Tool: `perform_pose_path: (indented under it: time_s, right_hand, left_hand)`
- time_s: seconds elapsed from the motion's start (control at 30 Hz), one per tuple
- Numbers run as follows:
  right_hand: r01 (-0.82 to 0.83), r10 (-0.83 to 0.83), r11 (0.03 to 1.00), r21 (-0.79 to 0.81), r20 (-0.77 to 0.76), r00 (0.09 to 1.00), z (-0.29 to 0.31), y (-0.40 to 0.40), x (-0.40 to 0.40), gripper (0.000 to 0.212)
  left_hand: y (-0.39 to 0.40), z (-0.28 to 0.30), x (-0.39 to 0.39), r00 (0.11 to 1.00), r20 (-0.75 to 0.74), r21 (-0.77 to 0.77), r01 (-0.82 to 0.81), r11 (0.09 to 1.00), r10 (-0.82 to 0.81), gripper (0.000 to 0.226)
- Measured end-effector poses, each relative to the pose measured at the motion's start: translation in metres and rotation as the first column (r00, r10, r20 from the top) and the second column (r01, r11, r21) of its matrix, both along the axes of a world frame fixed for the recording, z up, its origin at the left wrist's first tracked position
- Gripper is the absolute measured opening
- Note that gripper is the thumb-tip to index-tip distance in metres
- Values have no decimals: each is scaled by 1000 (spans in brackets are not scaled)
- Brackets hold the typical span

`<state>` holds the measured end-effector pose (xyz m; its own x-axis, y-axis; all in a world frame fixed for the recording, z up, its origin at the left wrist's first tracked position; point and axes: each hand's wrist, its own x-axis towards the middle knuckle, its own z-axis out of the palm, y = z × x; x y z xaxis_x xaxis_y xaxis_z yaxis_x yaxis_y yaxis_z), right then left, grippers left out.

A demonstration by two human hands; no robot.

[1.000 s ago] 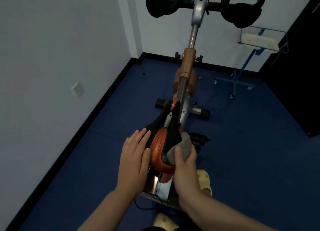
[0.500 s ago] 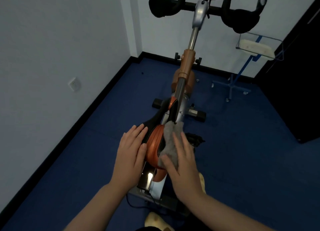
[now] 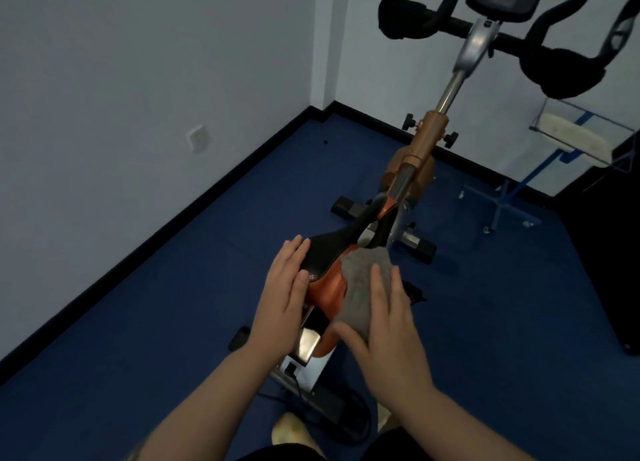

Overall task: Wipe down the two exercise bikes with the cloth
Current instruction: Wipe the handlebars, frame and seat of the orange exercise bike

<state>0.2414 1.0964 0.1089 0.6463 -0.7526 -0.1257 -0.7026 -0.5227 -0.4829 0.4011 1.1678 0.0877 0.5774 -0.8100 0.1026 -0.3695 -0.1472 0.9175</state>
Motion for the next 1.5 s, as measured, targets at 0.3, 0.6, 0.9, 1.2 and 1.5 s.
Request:
perform_pose_path:
  time_s: [0.3,0.6,0.9,1.2,1.5]
  right_hand:
    - [13,-40,991,-131,-206,978,9,1,31,104]
    - [-33,32,999,-8,-105,994,18,-33,38,73]
    - [125,-121,992,8,-219,968,24,-34,60,66]
    - [149,-135,982,117,-120,984,27,-49,60,60]
    - [-15,12,998,-67,-33,999,8,-30,36,69]
  left_hand:
    - [4,-2,6,998,34,60,49,997,-51,49]
    - [5,0,5,999,18,59,50,997,-51,50]
    - [7,2,6,998,14,67,60,996,-61,49]
    - [6,2,4,998,38,63,40,997,-43,46]
    - [7,5,4,998,32,63,48,997,-50,48]
